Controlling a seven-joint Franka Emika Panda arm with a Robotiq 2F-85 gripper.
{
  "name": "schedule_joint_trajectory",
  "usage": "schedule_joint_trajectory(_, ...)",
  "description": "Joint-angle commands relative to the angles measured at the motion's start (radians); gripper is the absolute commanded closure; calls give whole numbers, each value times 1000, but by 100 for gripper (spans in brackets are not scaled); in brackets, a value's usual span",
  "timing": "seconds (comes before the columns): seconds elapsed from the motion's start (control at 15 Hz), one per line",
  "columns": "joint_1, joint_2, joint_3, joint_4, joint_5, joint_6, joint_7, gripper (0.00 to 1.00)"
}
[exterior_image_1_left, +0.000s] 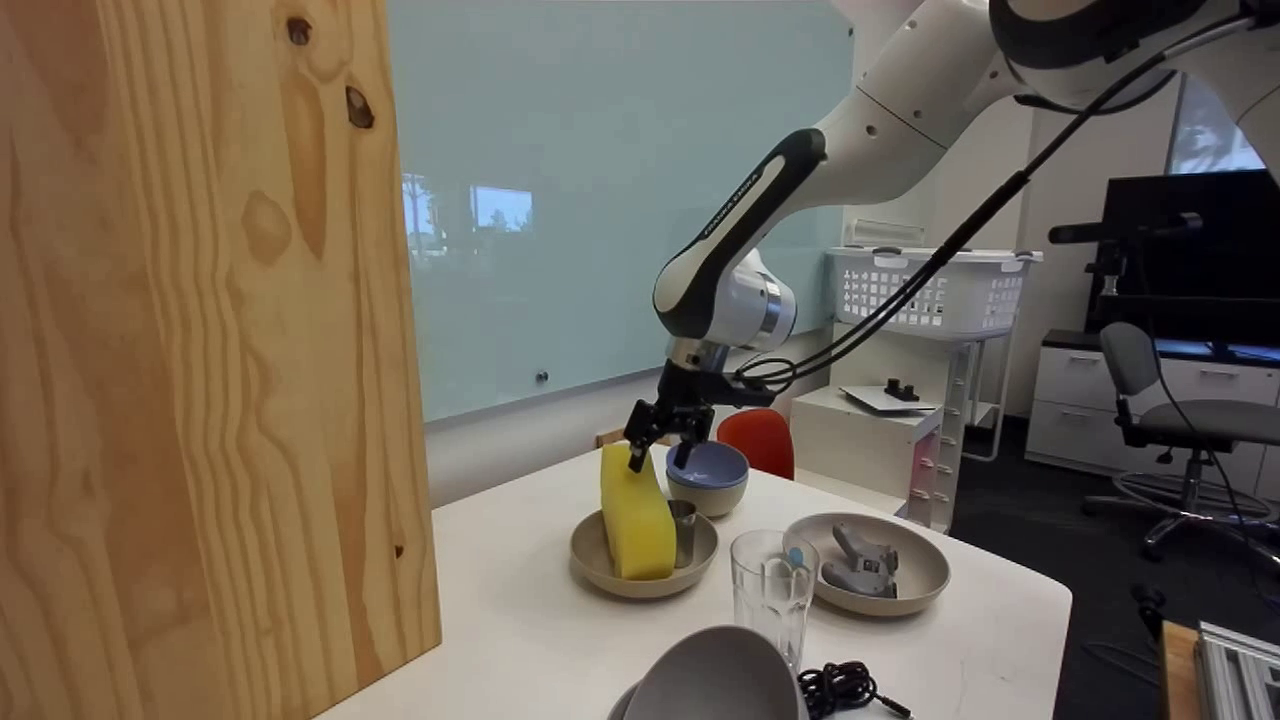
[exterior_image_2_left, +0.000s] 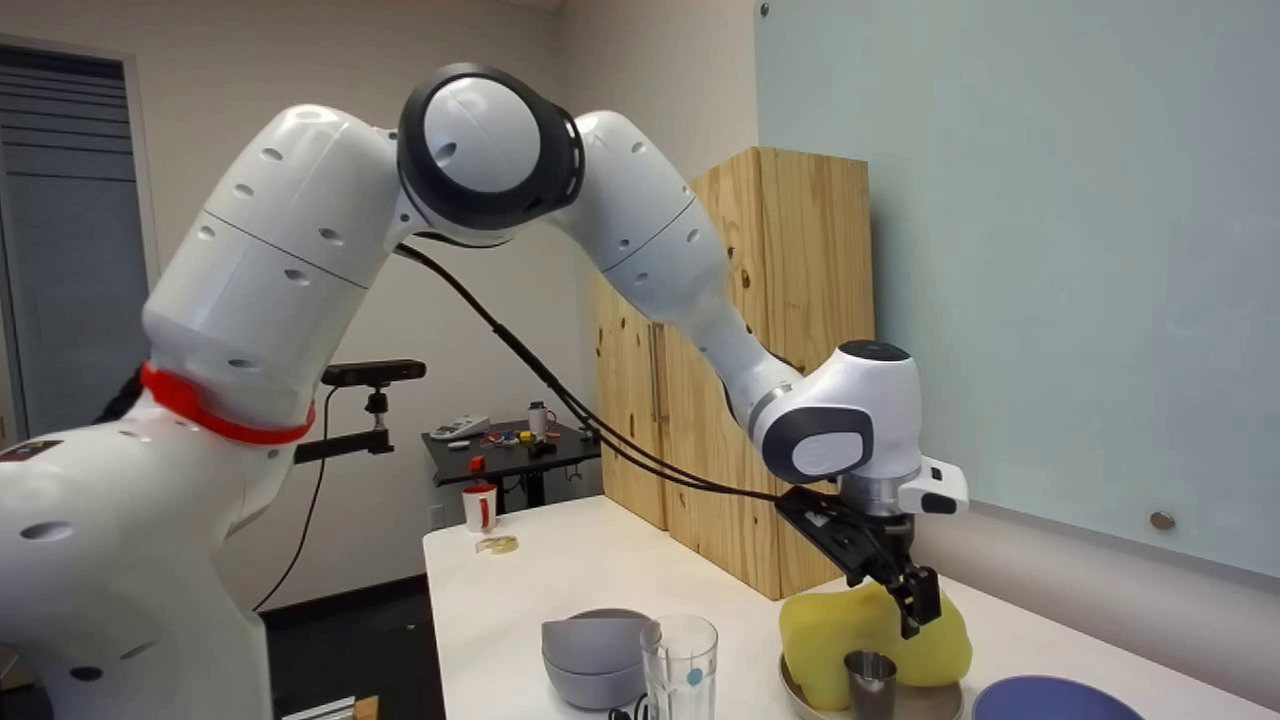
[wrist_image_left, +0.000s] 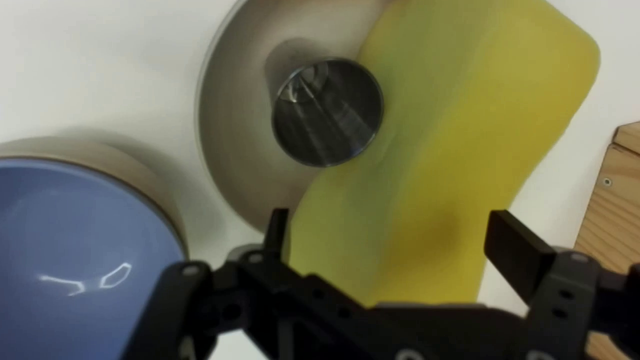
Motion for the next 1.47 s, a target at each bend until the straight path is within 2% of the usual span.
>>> schedule_joint_trajectory(0.0,-21,57,16,53,9,-13,-34,0)
schedule_joint_trajectory(0.47,-20,81,18,76,1,-18,-28,0)
schedule_joint_trajectory(0.53,-20,84,20,75,3,-15,-29,25)
schedule_joint_trajectory(0.6,-23,87,23,76,2,-17,-36,26)
schedule_joint_trajectory(1.13,-29,80,47,75,8,-9,-53,88)
schedule_joint_trajectory(1.27,-30,81,49,75,10,-9,-57,98)
schedule_joint_trajectory(1.4,-31,82,50,75,10,-8,-59,100)
